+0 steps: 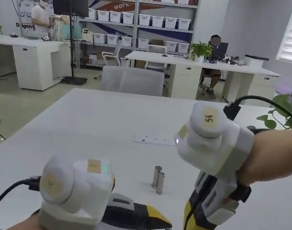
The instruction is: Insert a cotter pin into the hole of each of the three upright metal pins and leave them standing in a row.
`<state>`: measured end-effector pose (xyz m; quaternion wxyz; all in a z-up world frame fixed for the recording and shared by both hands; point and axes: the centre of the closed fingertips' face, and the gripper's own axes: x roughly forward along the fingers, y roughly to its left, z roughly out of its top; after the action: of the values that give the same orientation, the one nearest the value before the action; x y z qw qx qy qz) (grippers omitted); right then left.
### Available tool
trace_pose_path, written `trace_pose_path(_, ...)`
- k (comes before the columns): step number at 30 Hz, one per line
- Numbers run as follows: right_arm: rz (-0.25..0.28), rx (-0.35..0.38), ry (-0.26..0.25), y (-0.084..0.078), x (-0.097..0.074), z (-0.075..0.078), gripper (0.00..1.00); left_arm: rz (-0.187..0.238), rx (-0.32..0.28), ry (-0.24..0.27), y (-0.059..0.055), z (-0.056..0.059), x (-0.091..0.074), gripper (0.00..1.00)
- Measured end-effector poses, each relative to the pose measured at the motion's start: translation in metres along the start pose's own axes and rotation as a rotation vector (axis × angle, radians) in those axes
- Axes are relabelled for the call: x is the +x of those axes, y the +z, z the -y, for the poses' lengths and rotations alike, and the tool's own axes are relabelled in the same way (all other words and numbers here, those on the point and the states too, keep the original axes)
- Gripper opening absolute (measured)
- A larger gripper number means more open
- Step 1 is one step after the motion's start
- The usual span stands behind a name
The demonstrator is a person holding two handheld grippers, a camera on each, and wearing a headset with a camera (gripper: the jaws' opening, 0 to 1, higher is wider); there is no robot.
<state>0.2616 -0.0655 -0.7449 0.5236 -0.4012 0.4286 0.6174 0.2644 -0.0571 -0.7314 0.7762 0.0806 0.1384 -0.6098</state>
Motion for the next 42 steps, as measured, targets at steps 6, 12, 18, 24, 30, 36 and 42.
trace_pose_path(6, -0.006, -0.009, 0.006, 0.000, 0.000, -0.002, 0.03, 0.000, 0.008, -0.015, 0.001, 0.001, 0.002, 0.05)
trace_pose_path(12, -0.014, -0.018, 0.016, 0.000, 0.001, -0.005, 0.03, -0.002, 0.005, -0.026, 0.000, 0.003, 0.005, 0.03)
trace_pose_path(18, -0.021, -0.034, 0.018, 0.001, 0.002, -0.007, 0.03, -0.009, -0.021, -0.042, -0.003, 0.006, 0.004, 0.01)
trace_pose_path(24, -0.008, -0.039, 0.003, 0.001, 0.001, -0.006, 0.04, -0.002, -0.043, -0.041, -0.003, 0.005, 0.004, 0.01)
trace_pose_path(30, 0.006, -0.036, -0.012, -0.001, 0.001, -0.005, 0.04, 0.007, -0.065, -0.045, -0.004, 0.003, 0.006, 0.00)
trace_pose_path(36, 0.020, -0.037, -0.037, -0.002, 0.000, -0.002, 0.05, 0.013, -0.080, -0.043, -0.004, 0.000, 0.006, 0.00)
trace_pose_path(42, 0.049, -0.055, -0.090, 0.000, -0.003, 0.002, 0.09, 0.025, -0.109, -0.035, -0.007, -0.005, 0.004, 0.00)
